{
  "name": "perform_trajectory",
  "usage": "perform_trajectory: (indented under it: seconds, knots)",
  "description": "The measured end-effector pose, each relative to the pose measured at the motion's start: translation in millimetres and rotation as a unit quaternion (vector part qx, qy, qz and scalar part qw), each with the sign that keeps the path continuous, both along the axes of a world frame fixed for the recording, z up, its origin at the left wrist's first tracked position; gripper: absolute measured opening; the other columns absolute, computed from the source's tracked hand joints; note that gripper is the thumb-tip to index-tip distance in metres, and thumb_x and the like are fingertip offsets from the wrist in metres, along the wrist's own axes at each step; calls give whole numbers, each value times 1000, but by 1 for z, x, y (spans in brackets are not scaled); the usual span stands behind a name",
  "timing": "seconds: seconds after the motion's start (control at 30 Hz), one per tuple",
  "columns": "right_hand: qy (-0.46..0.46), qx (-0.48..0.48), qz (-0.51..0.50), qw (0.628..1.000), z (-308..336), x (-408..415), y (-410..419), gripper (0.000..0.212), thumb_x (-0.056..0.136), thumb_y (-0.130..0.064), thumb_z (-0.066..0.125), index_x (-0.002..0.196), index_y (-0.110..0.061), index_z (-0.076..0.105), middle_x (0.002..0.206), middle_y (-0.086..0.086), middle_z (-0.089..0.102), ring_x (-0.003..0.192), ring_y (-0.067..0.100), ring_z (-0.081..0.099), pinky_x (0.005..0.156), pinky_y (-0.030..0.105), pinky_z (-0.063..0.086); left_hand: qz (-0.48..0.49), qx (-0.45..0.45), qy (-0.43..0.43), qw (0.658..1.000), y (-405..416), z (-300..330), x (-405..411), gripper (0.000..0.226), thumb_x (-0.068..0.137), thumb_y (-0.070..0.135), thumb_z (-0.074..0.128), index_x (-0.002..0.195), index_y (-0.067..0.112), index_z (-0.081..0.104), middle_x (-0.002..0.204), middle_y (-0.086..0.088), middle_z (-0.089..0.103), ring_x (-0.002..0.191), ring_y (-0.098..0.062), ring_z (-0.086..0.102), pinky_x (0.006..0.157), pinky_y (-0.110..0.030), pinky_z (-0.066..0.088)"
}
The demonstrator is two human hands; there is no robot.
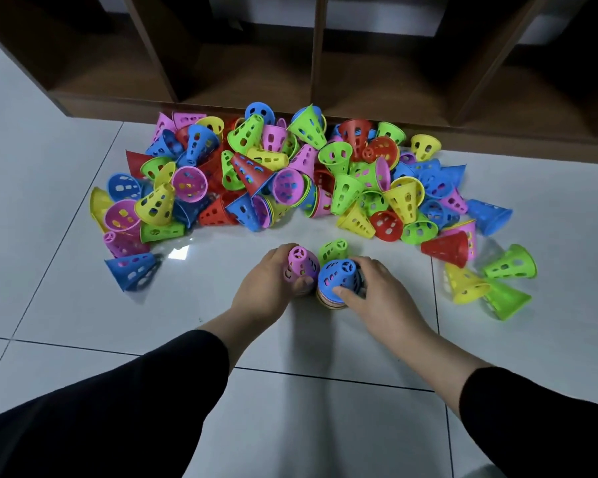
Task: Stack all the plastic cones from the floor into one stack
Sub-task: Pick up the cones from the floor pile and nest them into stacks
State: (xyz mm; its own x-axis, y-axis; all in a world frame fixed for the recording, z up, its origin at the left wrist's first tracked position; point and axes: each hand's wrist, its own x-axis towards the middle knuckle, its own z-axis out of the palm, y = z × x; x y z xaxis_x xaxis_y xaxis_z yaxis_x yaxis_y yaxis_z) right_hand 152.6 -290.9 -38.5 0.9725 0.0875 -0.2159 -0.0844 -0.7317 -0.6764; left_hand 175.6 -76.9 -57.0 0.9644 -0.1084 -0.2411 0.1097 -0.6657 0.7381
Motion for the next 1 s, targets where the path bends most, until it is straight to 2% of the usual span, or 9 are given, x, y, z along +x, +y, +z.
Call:
perform_trajectory:
  seconds: [0.1, 0.17, 0.23, 0.33, 0.47, 0.57, 0.7, 0.9, 1.0]
  knots:
    - [-14, 28, -2, 999, -1, -2, -7, 56, 80, -58, 66, 128, -31, 53, 118, -15, 56, 107, 6, 57, 90, 28, 49, -13, -21, 2, 1000, 5, 2, -3, 71, 81, 58, 69, 142, 32, 44, 126, 18, 49, 115, -2, 48, 90, -11, 37]
    - [-54, 46, -28, 997, -3, 3, -17, 54, 85, -65, 51, 127, -31, 53, 120, -18, 55, 109, 6, 55, 88, 27, 47, -7, -42, 3, 999, 11, 8, -4, 81, 82, 73, 52, 149, 29, 37, 140, 17, 46, 126, -1, 44, 103, -20, 36]
    - [-42, 57, -55, 996, -8, 17, -27, 44, 93, -58, 48, 128, -32, 52, 119, -15, 58, 103, 10, 59, 82, 28, 47, 12, -55, -27, 998, 14, 18, 0, 74, 87, 73, 37, 146, 30, 43, 143, 13, 51, 128, -4, 47, 105, -26, 38]
    - [30, 11, -24, 999, -19, 46, -40, 38, 98, -40, 57, 134, -31, 50, 122, -11, 59, 95, 10, 62, 75, 28, 45, 35, -50, -61, 996, 3, 37, 25, 52, 96, 60, 41, 136, 29, 53, 129, 9, 61, 112, -7, 57, 95, -29, 47]
    - [-21, -121, -11, 992, -20, 69, -60, 43, 93, -34, 66, 133, -21, 56, 129, 2, 57, 108, 25, 59, 84, 37, 49, -63, 87, -15, 994, -24, 51, 76, 46, 99, 47, 52, 138, 23, 51, 123, -5, 65, 102, -23, 65, 87, -36, 53]
    - [-52, -198, -72, 976, -16, 71, -88, 48, 88, -34, 72, 129, -14, 60, 127, 12, 57, 116, 34, 54, 96, 45, 48, -184, 221, 16, 958, -49, 53, 104, 50, 95, 44, 60, 136, 16, 53, 125, -8, 64, 109, -27, 62, 87, -35, 50]
    - [-15, -316, -120, 941, -16, 55, -127, 56, 79, -42, 78, 125, -17, 58, 126, 12, 52, 120, 36, 47, 89, 49, 50, -268, 351, 54, 896, -81, 38, 127, 49, 89, 46, 68, 122, 10, 59, 112, -9, 66, 100, -31, 63, 80, -38, 53]
    - [-5, -322, -141, 936, -31, 26, -155, 60, 73, -38, 81, 125, -22, 55, 127, 8, 49, 110, 36, 51, 82, 48, 53, -328, 389, 95, 855, -108, -1, 141, 48, 74, 51, 80, 58, 16, 52, 58, 2, 55, 56, -22, 54, 68, -39, 57]
    - [50, -313, -116, 941, -46, 14, -160, 68, 77, -33, 81, 135, -21, 49, 135, 7, 42, 112, 36, 49, 86, 47, 51, -344, 409, 88, 841, -110, -12, 139, 30, 78, 40, 76, 76, 12, 65, 67, 0, 59, 61, -22, 55, 68, -38, 58]
